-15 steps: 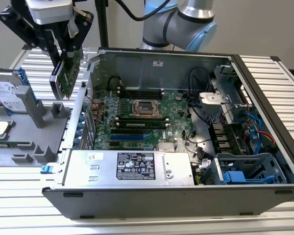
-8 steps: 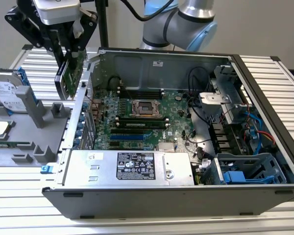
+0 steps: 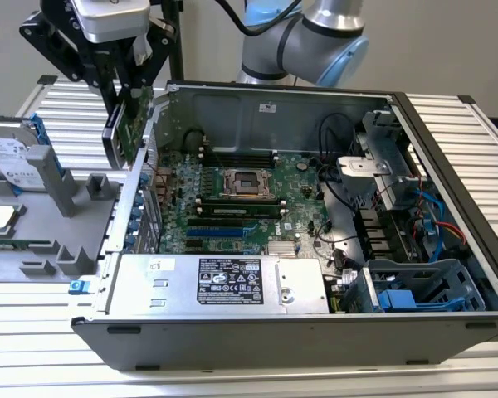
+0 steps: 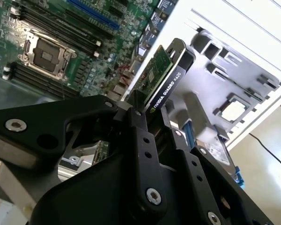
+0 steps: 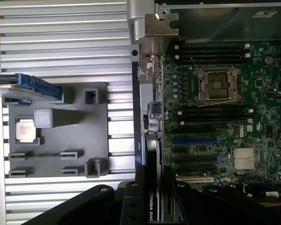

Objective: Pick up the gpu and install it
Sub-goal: 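Pick up the gpu and move the gpu toward the slot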

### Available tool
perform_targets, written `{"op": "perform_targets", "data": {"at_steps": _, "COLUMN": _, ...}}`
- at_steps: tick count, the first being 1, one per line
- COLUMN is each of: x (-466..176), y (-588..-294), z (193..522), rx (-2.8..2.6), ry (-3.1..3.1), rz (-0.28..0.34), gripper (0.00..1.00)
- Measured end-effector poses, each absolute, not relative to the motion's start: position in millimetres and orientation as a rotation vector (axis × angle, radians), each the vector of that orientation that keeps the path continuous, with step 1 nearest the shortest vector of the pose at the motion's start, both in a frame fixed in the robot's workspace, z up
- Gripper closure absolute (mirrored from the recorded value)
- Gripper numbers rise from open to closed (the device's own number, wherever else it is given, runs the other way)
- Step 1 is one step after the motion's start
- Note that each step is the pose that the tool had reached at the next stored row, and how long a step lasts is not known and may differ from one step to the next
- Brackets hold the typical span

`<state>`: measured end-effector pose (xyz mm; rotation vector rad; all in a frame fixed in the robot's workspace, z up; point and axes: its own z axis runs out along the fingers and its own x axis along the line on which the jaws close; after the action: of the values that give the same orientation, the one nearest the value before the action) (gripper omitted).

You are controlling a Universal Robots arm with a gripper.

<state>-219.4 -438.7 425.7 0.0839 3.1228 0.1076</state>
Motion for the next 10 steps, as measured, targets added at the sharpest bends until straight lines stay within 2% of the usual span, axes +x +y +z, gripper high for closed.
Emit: {"op": "perform_targets", "data": {"at_steps": 10, "x": -208.7, "y": -438.7, "z": 425.7, "rx": 0.084, "ry": 3.123, "rz": 0.108, "gripper": 1.00}}
